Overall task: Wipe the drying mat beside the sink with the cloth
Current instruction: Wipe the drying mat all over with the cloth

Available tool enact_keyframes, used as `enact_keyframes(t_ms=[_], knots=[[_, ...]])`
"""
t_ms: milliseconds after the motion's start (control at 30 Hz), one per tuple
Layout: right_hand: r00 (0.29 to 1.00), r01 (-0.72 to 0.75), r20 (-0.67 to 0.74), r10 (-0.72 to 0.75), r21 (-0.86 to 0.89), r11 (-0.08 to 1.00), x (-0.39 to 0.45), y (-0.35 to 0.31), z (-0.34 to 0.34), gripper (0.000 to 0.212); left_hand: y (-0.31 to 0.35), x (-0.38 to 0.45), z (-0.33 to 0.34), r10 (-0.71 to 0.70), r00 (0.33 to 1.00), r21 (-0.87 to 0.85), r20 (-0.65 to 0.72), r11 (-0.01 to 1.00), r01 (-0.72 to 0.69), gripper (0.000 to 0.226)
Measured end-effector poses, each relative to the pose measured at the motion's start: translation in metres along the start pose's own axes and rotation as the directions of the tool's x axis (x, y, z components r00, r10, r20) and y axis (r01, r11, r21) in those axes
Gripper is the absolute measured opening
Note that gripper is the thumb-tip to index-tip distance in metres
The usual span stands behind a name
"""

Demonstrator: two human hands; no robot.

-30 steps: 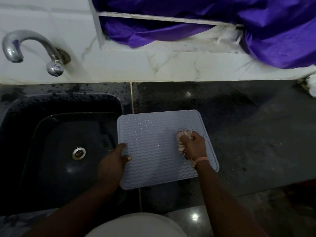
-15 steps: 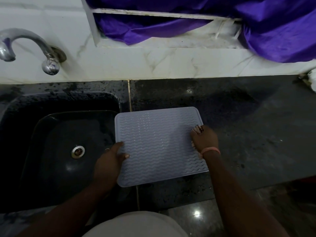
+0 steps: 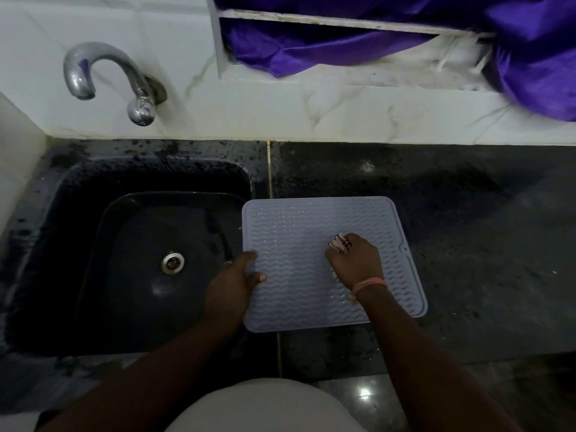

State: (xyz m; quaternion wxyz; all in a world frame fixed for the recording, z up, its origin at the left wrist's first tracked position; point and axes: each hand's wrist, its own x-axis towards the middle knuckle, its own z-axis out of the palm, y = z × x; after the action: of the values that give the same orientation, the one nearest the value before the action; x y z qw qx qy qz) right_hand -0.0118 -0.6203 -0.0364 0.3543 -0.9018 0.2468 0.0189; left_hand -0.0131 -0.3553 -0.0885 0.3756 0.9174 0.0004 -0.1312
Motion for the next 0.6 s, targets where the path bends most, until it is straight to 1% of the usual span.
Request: enact_keyframes(t_ms=[67, 167, 267, 367, 500, 533, 600], knots=[[1.000, 0.018, 0.009, -0.018, 0.030, 0.999, -0.004, -0.006, 0.008, 0.020, 0.000, 0.000, 0.000, 0.000, 1.000, -0.022, 0.001, 1.000, 0.000, 0.048], [0.998, 0.049, 0.027, -0.051, 0.066, 0.997, -0.011, -0.015, 0.021, 0.020, 0.001, 0.000, 0.000, -0.007, 1.000, -0.009, -0.012, 1.000, 0.007, 0.048], [0.996, 0.073, 0.049, -0.080, 0.129, 0.989, -0.019, -0.027, 0.036, 0.018, -0.001, 0.000, 0.000, -0.006, 1.000, -0.053, 0.015, 0.999, 0.007, 0.047], [0.987, 0.122, 0.083, -0.135, 0.150, 0.981, -0.028, -0.041, 0.054, 0.016, -0.002, -0.002, 0.000, -0.007, 1.000, -0.105, 0.018, 0.994, 0.009, 0.047], [0.964, 0.187, 0.152, -0.220, 0.204, 0.961, -0.040, -0.060, 0.082, 0.010, -0.002, -0.005, -0.001, 0.012, 1.000, -0.116, 0.001, 0.993, -0.012, 0.046], [0.959, 0.182, 0.170, -0.225, 0.236, 0.955, -0.042, -0.065, 0.088, 0.009, -0.002, -0.005, -0.001, 0.014, 1.000, -0.151, 0.002, 0.988, -0.014, 0.047], [0.961, 0.108, 0.207, -0.185, 0.334, 0.936, -0.043, -0.071, 0.097, 0.008, -0.002, -0.006, -0.001, -0.003, 1.000, -0.253, 0.003, 0.968, 0.003, 0.049]])
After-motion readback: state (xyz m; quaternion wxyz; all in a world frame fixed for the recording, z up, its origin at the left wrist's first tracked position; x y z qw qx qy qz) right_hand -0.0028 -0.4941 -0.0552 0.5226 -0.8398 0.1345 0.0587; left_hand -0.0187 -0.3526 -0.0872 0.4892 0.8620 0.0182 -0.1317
